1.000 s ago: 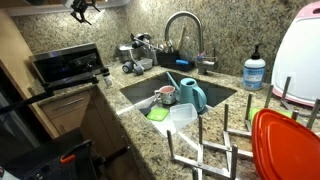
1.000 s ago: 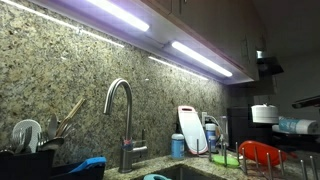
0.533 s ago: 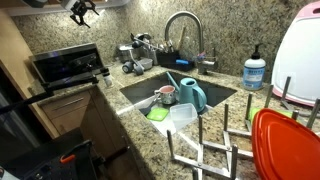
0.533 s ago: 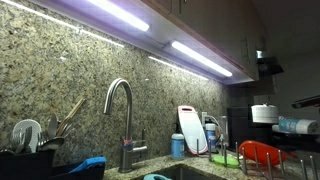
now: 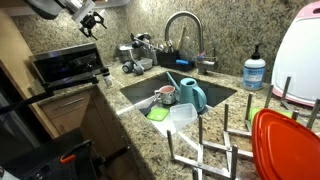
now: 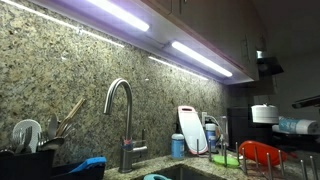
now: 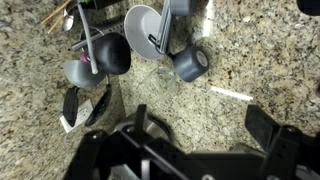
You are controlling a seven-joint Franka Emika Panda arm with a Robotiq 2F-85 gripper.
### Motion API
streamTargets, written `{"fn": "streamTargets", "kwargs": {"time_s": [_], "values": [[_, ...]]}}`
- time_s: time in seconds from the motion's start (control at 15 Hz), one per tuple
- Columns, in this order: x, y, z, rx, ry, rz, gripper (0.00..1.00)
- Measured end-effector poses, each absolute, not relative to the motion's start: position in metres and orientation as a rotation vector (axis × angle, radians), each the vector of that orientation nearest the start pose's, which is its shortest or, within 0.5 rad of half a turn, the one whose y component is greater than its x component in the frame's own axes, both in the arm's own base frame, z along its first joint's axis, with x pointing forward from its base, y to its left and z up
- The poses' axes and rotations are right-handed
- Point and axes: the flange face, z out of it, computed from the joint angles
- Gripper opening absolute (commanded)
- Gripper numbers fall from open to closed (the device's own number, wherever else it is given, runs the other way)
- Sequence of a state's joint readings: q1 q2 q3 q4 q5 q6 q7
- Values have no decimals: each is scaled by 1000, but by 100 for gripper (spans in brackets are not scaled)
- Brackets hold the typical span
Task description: Take the straw and put it in the sink
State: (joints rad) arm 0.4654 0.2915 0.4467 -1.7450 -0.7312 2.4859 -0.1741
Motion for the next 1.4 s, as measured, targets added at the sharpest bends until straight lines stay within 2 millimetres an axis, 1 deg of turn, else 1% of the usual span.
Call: {"fn": "streamTargets", "kwargs": {"time_s": [0.13, 0.27, 0.4, 0.67, 0.87, 1.0, 1.13, 1.4], "values": [[437, 516, 458, -2359, -2227, -983, 100], [444, 513, 454, -2373, -2230, -970, 100], [455, 506, 459, -2392, -2244, -971, 100], [483, 486, 471, -2408, -2311, -975, 100], [500, 477, 480, -2373, -2408, -973, 100], [513, 475, 480, -2338, -2487, -948, 100], [527, 476, 476, -2298, -2549, -928, 100], [555, 482, 450, -2230, -2623, -880, 100]]}}
